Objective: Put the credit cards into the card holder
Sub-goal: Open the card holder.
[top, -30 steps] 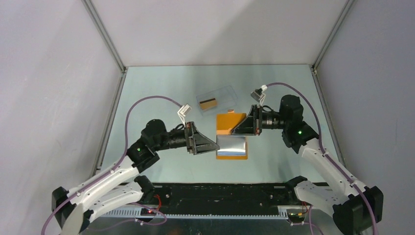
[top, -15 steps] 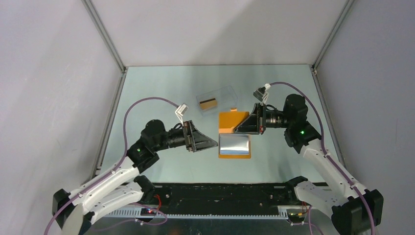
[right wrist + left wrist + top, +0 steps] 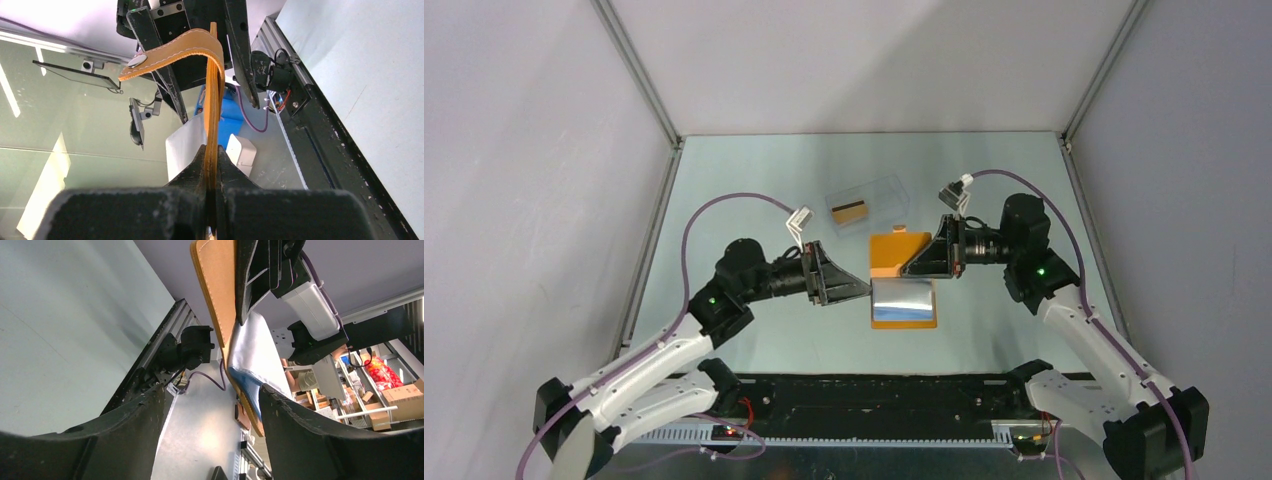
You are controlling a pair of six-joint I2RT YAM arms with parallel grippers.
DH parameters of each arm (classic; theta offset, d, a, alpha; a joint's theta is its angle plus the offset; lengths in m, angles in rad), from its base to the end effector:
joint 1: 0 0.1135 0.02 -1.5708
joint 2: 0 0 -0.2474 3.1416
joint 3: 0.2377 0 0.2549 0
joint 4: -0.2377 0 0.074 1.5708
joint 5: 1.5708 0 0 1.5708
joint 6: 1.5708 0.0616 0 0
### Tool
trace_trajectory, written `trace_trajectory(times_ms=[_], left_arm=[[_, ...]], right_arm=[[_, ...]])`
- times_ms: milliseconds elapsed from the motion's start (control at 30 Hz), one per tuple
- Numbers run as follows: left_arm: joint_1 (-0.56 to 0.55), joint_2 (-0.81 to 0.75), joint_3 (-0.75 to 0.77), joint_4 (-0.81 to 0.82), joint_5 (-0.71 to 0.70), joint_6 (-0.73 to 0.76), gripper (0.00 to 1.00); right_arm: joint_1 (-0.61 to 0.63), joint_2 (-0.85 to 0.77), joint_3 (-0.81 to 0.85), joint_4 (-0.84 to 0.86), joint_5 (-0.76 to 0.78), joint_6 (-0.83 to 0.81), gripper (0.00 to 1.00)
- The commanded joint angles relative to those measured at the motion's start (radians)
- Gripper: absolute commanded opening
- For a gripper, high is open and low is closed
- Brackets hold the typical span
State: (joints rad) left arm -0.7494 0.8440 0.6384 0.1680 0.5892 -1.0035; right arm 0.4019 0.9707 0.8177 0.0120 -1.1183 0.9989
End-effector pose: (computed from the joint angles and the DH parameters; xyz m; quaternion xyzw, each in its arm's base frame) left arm 0.1491 -0.1855 0.3019 0.1125 0.7092 -0.6439 0.2640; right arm 0.1939 0.1426 0.3251 -0.1441 0.7141 0.6644 0.1667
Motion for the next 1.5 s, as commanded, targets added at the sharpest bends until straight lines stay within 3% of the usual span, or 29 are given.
trace_trajectory(times_ms=[0,1067,1467], left_arm=[[0.005,0.013,0.052,0.062,0.020,-0.011,0.72],[-0.029,0.119,0.104,0.165,0.070,-0.037,0.69],[-0.028,0.099,0.080,0.262,0.082,-0.083,0.87]], right_arm=[[0.017,-0.018,0.030,0.000,-0.012,-0.028,0.00],[0.065,-0.020,0.029,-0.006,0.029,-0.038,0.00],[0.071,-0.021,0.031,-0.067,0.024,-0.096,0.00]])
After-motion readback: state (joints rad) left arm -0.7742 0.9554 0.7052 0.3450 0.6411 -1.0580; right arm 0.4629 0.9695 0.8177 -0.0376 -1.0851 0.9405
